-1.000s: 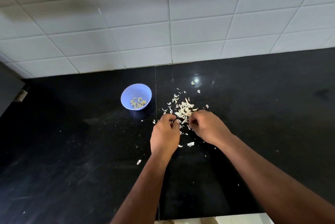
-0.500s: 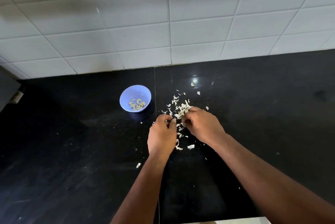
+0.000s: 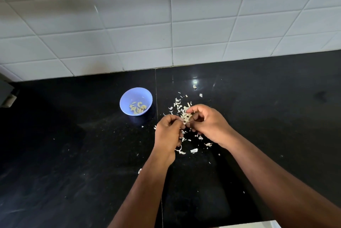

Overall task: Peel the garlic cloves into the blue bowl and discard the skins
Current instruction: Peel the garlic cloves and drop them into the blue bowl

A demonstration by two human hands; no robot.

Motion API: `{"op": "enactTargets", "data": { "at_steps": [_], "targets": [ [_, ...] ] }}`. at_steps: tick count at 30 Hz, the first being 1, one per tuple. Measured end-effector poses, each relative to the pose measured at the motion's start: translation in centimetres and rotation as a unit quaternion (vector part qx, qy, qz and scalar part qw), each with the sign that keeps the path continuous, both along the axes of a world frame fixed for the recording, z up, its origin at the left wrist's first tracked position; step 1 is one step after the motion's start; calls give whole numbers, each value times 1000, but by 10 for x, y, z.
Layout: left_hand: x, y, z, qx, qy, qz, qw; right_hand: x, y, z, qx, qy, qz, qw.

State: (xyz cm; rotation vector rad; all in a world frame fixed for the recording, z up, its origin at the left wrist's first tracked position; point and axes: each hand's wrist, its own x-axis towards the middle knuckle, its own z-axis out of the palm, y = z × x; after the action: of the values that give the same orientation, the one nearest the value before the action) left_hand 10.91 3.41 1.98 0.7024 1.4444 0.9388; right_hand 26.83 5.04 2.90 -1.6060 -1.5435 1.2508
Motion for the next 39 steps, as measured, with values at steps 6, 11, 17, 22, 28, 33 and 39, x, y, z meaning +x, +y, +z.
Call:
{"op": "enactTargets", "data": {
  "at_steps": [6,11,17,22,28,33,39],
  "targets": [
    [0,6,-4,-21,50,19,998,5,1,-2,3,-47,-54,997],
    [-1,4,-4,-3,131,-22,991,9,4,1,21,-31,-102,994],
    [2,7,-1,22,134,-38,990,34,31,9,88,-243,-50,965],
    [9,9,0,35,136,-38,989,36,56,18,114,-358,-19,927],
    [14,7,2,48,137,-42,989,27,50,3,47,-409,30,911],
    [17,9,7,4,21,-18,1000,26,31,10,63,-167,-52,983],
    [18,11,18,-24,-92,-21,995,9,-3,26,-14,124,-95,988]
  ]
}}
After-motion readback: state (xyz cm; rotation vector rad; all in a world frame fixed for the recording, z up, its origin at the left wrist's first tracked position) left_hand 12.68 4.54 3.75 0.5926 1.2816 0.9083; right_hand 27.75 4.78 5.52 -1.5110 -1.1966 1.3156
